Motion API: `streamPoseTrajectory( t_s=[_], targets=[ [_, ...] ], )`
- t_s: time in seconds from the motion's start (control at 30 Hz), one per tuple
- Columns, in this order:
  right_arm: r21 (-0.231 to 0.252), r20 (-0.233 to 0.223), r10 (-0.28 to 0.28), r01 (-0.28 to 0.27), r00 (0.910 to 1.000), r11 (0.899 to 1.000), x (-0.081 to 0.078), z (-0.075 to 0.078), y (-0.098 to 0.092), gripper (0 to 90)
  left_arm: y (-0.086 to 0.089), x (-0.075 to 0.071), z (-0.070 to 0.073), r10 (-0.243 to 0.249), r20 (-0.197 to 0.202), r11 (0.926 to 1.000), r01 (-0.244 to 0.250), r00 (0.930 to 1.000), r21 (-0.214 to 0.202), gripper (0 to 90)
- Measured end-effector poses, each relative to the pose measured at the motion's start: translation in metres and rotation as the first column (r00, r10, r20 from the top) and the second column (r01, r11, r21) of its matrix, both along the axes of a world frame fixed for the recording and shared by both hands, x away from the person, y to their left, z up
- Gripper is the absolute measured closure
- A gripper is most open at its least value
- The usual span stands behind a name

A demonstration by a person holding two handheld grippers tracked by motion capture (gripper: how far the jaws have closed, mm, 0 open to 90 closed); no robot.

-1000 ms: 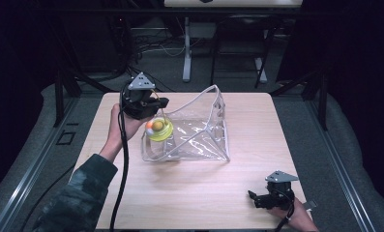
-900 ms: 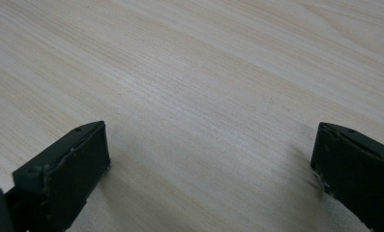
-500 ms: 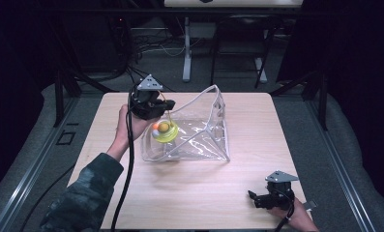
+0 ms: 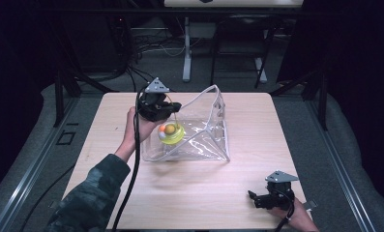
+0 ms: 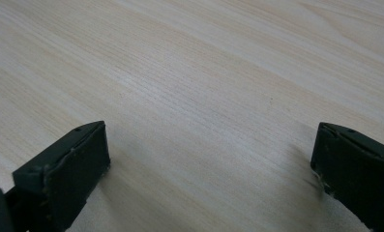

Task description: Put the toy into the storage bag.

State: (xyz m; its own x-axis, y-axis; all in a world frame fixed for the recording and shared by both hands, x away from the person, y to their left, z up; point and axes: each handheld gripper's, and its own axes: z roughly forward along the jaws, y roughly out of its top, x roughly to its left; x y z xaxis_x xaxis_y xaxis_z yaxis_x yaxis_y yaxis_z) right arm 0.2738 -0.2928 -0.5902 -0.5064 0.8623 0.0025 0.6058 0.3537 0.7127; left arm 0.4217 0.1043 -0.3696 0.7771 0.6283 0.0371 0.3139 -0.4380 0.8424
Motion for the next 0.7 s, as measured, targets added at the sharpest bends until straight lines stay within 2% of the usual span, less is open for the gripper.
streamPoseTrajectory(
  t_s=[0.1,0.4,0.7],
  targets=[
    [0.001,0.000,0.000,0.000,1.0000,1.000,0.000,0.000,0.000,0.0,-0.004,0.002,-0.006,-0.007,-0.004,0.9999,0.007,1.0000,0.011,88.1],
    [0.000,-0.001,0.002,-0.002,1.0000,1.000,0.000,0.000,0.000,0.0,-0.006,0.008,-0.021,-0.004,-0.034,1.0000,0.004,0.9994,-0.005,88.1],
    [0.000,0.000,0.001,-0.001,1.0000,1.000,0.000,0.000,0.000,0.0,-0.010,0.013,-0.034,-0.002,-0.055,1.0000,0.003,0.9985,0.003,88.1]
  ],
)
